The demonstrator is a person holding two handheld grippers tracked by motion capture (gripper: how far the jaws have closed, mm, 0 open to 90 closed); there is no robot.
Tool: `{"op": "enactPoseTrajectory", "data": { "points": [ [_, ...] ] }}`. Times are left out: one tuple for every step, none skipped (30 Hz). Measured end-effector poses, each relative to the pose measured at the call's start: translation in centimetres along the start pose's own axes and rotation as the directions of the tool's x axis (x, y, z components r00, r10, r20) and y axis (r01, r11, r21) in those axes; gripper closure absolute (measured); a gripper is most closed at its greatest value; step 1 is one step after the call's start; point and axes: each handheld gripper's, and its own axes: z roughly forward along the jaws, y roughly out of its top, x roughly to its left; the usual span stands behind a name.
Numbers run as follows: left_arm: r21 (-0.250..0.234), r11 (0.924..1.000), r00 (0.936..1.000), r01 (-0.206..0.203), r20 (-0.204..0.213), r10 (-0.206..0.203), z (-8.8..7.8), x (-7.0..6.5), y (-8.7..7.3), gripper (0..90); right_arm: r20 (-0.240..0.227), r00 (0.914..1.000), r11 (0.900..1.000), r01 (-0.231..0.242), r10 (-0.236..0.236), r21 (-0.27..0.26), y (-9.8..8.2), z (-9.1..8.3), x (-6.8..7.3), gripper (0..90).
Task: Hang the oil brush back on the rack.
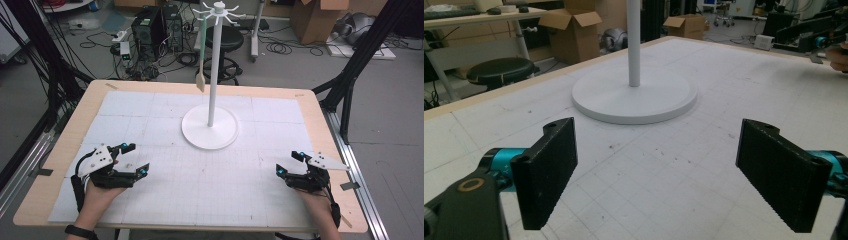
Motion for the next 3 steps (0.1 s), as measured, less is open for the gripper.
{"op": "enactPoseTrajectory", "data": {
  "points": [
    [0.004,1.0,1.0,-0.001,-0.002,0.001,0.05,-0.02,-0.01,17.4,0.0,1.0,1.0,0.0,0.0,-0.002,0.02,-0.06,0.05,16.6],
    [0.004,1.0,1.0,-0.001,-0.002,0.001,0.05,-0.02,-0.01,17.4,0.0,1.0,1.0,0.0,0.0,-0.002,0.02,-0.06,0.05,16.6],
    [0.008,1.0,1.0,0.0,-0.002,0.0,0.07,-0.03,-0.01,17.4,0.001,1.0,1.0,0.003,-0.003,-0.004,0.03,-0.07,0.02,16.6]
  ]
}}
